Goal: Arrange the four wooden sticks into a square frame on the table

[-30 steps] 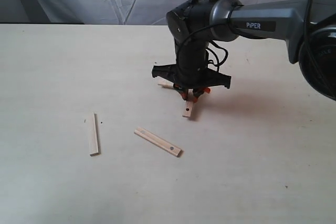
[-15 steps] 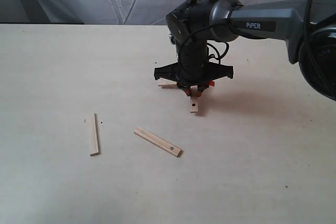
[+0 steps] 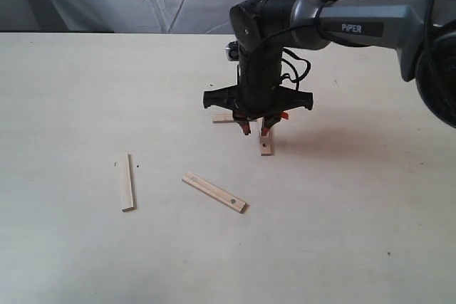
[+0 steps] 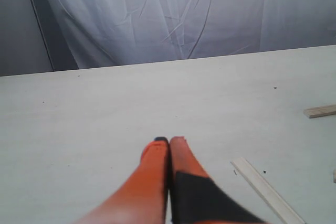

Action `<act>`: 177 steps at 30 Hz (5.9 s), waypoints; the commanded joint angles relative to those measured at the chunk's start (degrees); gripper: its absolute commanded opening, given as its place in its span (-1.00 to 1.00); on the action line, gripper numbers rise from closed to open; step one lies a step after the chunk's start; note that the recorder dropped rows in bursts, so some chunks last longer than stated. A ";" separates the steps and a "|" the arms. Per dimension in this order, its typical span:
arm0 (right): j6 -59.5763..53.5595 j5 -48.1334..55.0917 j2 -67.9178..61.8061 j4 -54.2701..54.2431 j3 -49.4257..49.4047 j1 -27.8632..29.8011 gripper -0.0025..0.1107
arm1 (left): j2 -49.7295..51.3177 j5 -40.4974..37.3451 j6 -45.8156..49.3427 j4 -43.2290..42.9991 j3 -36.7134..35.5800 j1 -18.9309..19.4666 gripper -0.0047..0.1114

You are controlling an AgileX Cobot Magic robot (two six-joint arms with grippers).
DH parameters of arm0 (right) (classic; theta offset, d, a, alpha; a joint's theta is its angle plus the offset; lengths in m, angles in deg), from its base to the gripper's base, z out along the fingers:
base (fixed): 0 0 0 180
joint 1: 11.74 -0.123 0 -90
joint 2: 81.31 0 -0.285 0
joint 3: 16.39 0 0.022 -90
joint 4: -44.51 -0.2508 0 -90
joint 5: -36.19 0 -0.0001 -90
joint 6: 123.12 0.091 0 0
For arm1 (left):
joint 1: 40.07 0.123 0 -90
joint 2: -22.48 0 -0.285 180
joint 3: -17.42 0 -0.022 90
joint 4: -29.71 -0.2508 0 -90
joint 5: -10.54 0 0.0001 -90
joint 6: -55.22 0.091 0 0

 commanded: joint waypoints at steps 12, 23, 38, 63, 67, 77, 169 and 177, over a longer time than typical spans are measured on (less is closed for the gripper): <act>-20.81 5.98 10.68 -11.77 -5.99 9.67 -0.96 | -0.30 -0.04 0.02 0.02 -0.27 0.05 -0.92; -27.54 -0.70 22.65 -13.47 -22.09 18.45 -0.95 | -0.30 -0.04 0.02 -10.40 -0.27 0.05 -0.92; -30.14 -11.34 35.36 -13.33 -37.42 22.26 -0.95 | -0.30 14.39 -0.18 -10.45 -0.27 0.05 -0.92; -31.66 -14.59 36.32 -14.17 -40.20 22.26 -0.95 | 43.71 -32.13 -16.17 -8.33 37.92 0.05 -0.92; -32.73 -15.41 36.32 -14.05 -40.20 22.26 -0.95 | 58.39 -35.50 -14.00 -10.03 44.19 0.05 -0.92; -32.99 -15.92 36.18 -14.05 -40.20 22.26 -0.95 | 76.13 -22.29 -13.96 7.44 44.77 -2.61 -0.92; -32.99 -21.19 32.63 -19.10 -40.20 22.26 -0.95 | 124.07 -18.61 -43.56 -3.40 86.04 -30.91 -0.92; -32.99 -21.19 32.63 -19.10 -40.20 22.26 -0.95 | 124.29 -18.60 -43.85 -3.50 86.04 -30.91 -0.38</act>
